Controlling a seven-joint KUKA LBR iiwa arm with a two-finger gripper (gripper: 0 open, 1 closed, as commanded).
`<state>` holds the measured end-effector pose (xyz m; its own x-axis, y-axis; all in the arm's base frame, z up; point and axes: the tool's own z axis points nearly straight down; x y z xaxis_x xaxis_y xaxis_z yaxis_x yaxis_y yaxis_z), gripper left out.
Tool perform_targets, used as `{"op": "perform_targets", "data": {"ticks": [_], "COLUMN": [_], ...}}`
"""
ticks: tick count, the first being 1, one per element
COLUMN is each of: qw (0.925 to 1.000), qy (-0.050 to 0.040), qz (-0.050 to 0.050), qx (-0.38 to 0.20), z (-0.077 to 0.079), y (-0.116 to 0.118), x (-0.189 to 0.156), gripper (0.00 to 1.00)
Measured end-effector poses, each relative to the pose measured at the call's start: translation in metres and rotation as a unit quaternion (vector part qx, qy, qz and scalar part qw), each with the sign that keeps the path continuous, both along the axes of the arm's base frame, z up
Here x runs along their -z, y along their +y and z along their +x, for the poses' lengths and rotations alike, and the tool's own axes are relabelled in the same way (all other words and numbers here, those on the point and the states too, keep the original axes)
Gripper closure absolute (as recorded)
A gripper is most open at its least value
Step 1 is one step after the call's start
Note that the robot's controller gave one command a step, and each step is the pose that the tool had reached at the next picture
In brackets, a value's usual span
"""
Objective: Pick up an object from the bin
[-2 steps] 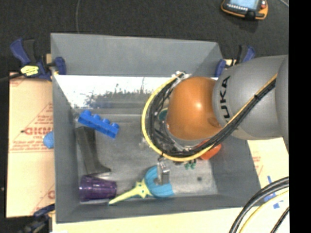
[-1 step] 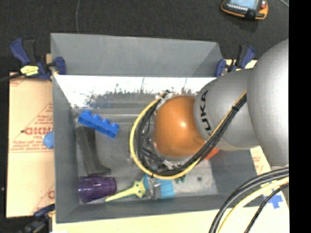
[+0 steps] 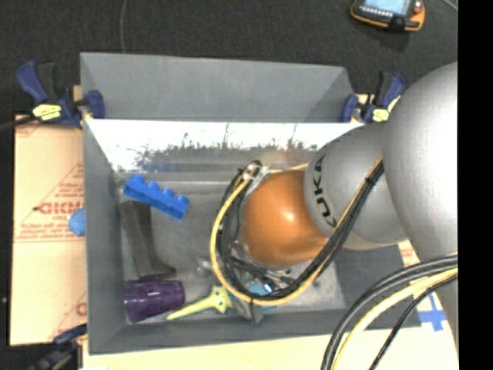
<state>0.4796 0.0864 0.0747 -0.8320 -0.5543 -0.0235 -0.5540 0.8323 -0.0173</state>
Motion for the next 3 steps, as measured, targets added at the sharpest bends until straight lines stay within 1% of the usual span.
{"op": "perform_targets", "data": {"ticks": [1,3], "qw": [0.998,0.9981], "qy": [0.0108,0.0095], "qz": [-0.001,-0.001], "qx": [-0.062,-0.061], "z": [0.0166,0.0169], "y": [-0.007,-0.0072], "x": [0.0038,0.0008], "gripper": [1.0,1.0]}}
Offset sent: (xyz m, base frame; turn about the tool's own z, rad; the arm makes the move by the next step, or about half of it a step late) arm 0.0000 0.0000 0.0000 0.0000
